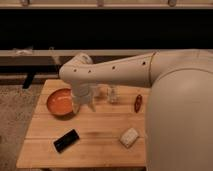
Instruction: Place the white sponge in the ceramic bowl
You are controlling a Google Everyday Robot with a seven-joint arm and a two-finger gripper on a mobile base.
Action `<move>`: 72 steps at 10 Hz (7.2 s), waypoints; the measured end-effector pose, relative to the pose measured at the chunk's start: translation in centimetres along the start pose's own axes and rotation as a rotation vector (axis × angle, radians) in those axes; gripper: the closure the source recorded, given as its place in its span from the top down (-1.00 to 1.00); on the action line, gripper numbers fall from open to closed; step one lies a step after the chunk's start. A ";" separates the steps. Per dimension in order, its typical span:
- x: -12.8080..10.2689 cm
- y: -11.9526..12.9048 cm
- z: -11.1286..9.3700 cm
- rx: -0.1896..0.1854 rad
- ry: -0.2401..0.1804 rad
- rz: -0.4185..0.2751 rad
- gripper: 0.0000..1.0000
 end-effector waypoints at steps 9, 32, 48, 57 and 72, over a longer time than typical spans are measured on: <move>0.0 0.0 -0.1 0.000 -0.002 0.000 0.30; 2.3 -20.7 8.3 -0.023 0.041 0.515 0.30; 6.3 -25.3 16.9 -0.081 0.159 0.724 0.30; 3.3 -20.4 11.0 -0.092 0.138 0.528 -1.00; -14.4 2.4 5.8 -0.114 -0.044 -0.176 -1.00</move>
